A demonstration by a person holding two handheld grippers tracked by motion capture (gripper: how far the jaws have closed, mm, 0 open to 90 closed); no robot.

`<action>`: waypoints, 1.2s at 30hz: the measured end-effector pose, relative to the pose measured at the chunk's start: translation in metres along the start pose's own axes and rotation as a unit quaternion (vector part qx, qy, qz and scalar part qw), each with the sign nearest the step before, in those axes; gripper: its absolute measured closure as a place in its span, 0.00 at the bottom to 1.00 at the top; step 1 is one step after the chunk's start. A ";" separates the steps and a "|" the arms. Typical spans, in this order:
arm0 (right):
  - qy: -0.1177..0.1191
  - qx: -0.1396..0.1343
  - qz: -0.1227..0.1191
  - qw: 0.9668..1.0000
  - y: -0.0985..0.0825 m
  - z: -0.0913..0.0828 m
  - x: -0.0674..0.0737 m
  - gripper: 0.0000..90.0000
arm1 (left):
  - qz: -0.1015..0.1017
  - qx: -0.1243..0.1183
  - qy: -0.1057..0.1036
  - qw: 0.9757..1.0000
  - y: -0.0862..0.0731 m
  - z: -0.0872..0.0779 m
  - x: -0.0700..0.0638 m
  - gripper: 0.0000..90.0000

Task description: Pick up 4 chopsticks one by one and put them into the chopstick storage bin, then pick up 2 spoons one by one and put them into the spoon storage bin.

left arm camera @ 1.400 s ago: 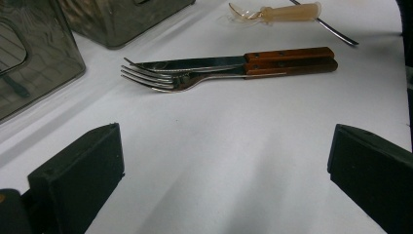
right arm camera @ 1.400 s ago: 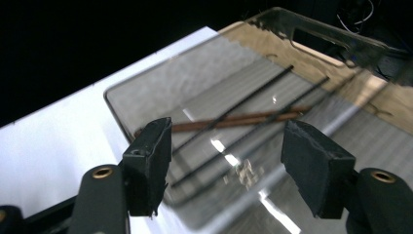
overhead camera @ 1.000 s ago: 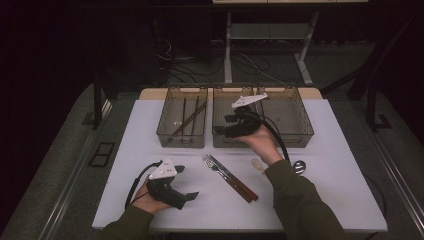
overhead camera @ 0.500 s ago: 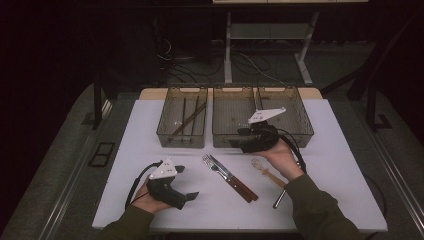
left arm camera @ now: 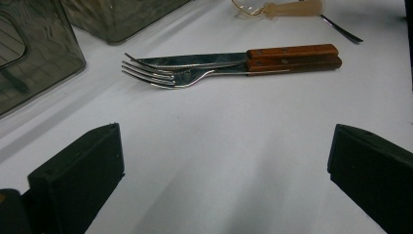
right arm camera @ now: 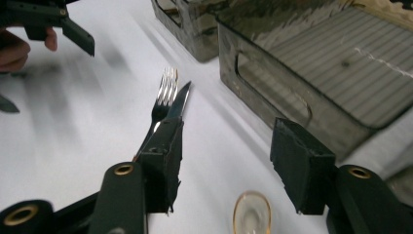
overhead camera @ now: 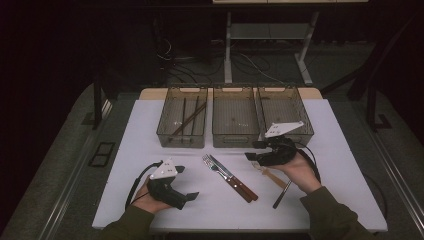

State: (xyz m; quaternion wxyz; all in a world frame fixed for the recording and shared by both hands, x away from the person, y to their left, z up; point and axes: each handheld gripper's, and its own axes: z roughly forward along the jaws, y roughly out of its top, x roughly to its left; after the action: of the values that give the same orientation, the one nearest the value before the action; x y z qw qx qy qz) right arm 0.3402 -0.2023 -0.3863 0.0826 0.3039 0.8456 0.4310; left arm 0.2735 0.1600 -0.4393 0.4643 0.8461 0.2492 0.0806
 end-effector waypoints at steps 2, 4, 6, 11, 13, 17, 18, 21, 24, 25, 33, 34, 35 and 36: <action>-0.004 0.002 -0.001 1.000 -0.005 -0.004 0.000 0.49 | -0.001 -0.002 0.000 1.000 0.000 0.000 0.000 0.00; -0.004 0.004 0.004 1.000 -0.011 -0.008 0.000 0.49 | -0.001 -0.003 0.000 1.000 0.000 0.000 0.000 0.00; -0.007 0.008 0.004 1.000 -0.017 -0.013 0.000 0.48 | -0.001 -0.002 -0.001 1.000 0.000 0.000 0.000 0.00; -0.009 0.021 0.009 1.000 -0.033 -0.021 0.000 0.47 | -0.001 -0.002 0.000 1.000 0.000 -0.001 -0.001 0.00; -0.014 0.028 0.010 0.999 -0.040 -0.023 -0.001 0.46 | -0.001 -0.002 0.001 1.000 0.000 -0.001 -0.001 0.00; -0.016 0.043 0.013 0.999 -0.052 -0.026 -0.002 0.45 | -0.001 -0.002 0.002 1.000 0.000 -0.001 0.000 0.00; -0.017 0.046 0.013 0.999 -0.055 -0.026 -0.002 0.45 | -0.002 -0.003 0.002 1.000 0.000 -0.001 0.000 0.00; -0.016 0.055 0.016 0.998 -0.063 -0.028 -0.002 0.44 | -0.002 -0.003 0.002 1.000 0.000 -0.001 0.000 0.00; -0.018 0.063 0.017 0.998 -0.070 -0.030 -0.002 0.44 | -0.002 -0.003 0.002 1.000 0.000 -0.001 0.000 0.00; -0.017 0.066 0.017 0.998 -0.072 -0.031 -0.002 0.44 | -0.003 -0.003 0.003 1.000 0.000 -0.001 0.000 0.00; -0.022 0.082 0.023 0.996 -0.082 -0.033 -0.003 0.44 | 0.001 0.000 0.004 1.000 0.000 -0.001 0.000 0.00; -0.021 0.084 0.022 0.996 -0.082 -0.032 -0.003 0.44 | 0.001 0.000 0.005 1.000 0.000 -0.001 -0.001 0.00; -0.023 0.089 0.018 0.996 -0.083 -0.031 -0.003 0.44 | 0.001 -0.001 0.005 1.000 0.000 -0.001 0.000 0.00; -0.026 0.094 0.016 0.995 -0.083 -0.030 -0.002 0.44 | 0.000 -0.001 0.005 1.000 0.000 -0.001 0.000 0.00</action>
State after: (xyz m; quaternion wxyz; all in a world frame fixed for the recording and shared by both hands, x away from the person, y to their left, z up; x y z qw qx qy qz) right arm 0.2932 -0.2609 -0.4327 0.0682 0.3350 0.8748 0.3432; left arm 0.2727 0.1607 -0.4385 0.4638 0.8453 0.2510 0.0852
